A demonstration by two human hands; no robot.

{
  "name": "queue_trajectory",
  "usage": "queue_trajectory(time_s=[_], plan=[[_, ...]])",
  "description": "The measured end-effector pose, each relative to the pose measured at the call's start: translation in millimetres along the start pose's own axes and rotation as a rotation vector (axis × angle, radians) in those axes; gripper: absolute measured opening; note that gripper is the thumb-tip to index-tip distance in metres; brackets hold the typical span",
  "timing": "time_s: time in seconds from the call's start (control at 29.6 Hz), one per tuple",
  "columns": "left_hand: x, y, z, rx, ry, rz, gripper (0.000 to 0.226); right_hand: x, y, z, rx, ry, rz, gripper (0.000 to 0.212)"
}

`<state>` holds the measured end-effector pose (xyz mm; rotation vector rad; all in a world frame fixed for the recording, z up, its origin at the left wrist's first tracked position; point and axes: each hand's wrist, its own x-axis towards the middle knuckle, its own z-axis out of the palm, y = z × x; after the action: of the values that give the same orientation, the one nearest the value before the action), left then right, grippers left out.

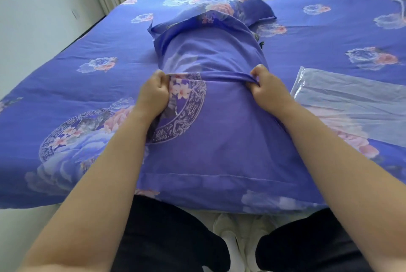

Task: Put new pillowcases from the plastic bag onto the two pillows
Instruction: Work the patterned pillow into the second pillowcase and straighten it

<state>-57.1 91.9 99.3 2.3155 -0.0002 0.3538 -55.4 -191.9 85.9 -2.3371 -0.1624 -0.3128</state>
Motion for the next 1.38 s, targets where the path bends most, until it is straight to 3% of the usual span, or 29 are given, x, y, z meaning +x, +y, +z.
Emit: queue_trajectory(time_s=[0.07, 0.17, 0.27, 0.34, 0.37, 0.47, 0.54, 0.61, 0.74, 0.81, 0.88, 0.94, 1.01, 1.05, 1.11, 1.18, 1.25, 1.28, 1.38], plan=[[6.6, 0.7, 10.3, -0.078, -0.205, -0.146, 0.026, 15.0, 4.1, -0.3, 0.074, -0.143, 0.147, 0.012], [2.3, -6.4, 1.3, -0.173, -0.329, -0.276, 0.039, 18.5, 9.9, 0.8, 0.226, -0.303, 0.264, 0.023], [-7.4, -21.8, -14.8, -0.343, -0.560, -0.243, 0.036, 7.6, 12.2, -12.6, 0.372, -0.548, 0.245, 0.044], [-10.8, -27.2, -15.8, -0.313, -0.477, -0.115, 0.028, 3.7, 11.5, -18.0, 0.325, -0.670, 0.189, 0.048], [-11.6, -26.4, -13.5, -0.229, -0.352, -0.021, 0.022, 3.1, 9.7, -16.0, 0.208, -0.615, 0.129, 0.046], [-4.6, -15.9, -0.8, 0.039, -0.010, 0.155, 0.020, 1.2, -2.1, 5.9, -0.024, -0.152, -0.014, 0.027], [4.3, -10.7, 9.0, 0.032, -0.026, 0.092, 0.010, 1.6, -8.0, 15.2, -0.096, 0.004, 0.007, 0.016], [11.1, -9.0, 20.7, 0.071, -0.172, -0.013, 0.011, 7.2, -2.3, 14.8, -0.093, -0.091, 0.128, 0.015], [11.6, -11.8, 12.7, 0.186, -0.350, -0.093, 0.038, 9.5, 10.6, 5.6, 0.053, -0.218, 0.253, 0.036], [6.2, -23.7, -5.0, 0.176, -0.474, -0.121, 0.036, 1.7, 17.7, -0.6, 0.096, -0.299, 0.284, 0.043], [-2.8, -37.1, -18.9, 0.105, -0.567, -0.212, 0.025, -6.6, 28.7, -12.7, 0.161, -0.489, 0.306, 0.037], [-13.8, -47.7, -21.5, 0.136, -0.524, -0.266, 0.020, -11.3, 36.4, -22.1, 0.243, -0.627, 0.320, 0.034], [-17.8, -52.9, -10.6, 0.318, -0.307, -0.205, 0.021, -14.4, 36.6, -20.0, 0.141, -0.565, 0.307, 0.027], [-17.0, -52.9, -2.9, 0.373, -0.182, -0.162, 0.020, -15.2, 34.7, -13.5, 0.000, -0.447, 0.281, 0.020], [-15.1, -46.2, 10.0, 0.250, -0.041, -0.210, 0.018, -19.6, 25.8, 3.3, -0.196, -0.152, 0.234, 0.005], [-10.7, -42.6, 17.3, 0.055, -0.077, -0.296, 0.025, -24.7, 20.6, 15.7, -0.092, 0.022, 0.269, 0.013], [-7.4, -42.5, 20.5, 0.015, -0.193, -0.351, 0.041, -23.4, 23.9, 18.2, 0.090, 0.072, 0.357, 0.017], [-6.5, -44.9, 20.8, -0.015, -0.178, -0.396, 0.044, -22.1, 25.6, 16.9, 0.190, 0.069, 0.410, 0.019], [-14.0, -54.8, 12.1, -0.043, -0.192, -0.429, 0.029, -22.3, 27.3, 12.7, 0.437, 0.067, 0.550, 0.021]])
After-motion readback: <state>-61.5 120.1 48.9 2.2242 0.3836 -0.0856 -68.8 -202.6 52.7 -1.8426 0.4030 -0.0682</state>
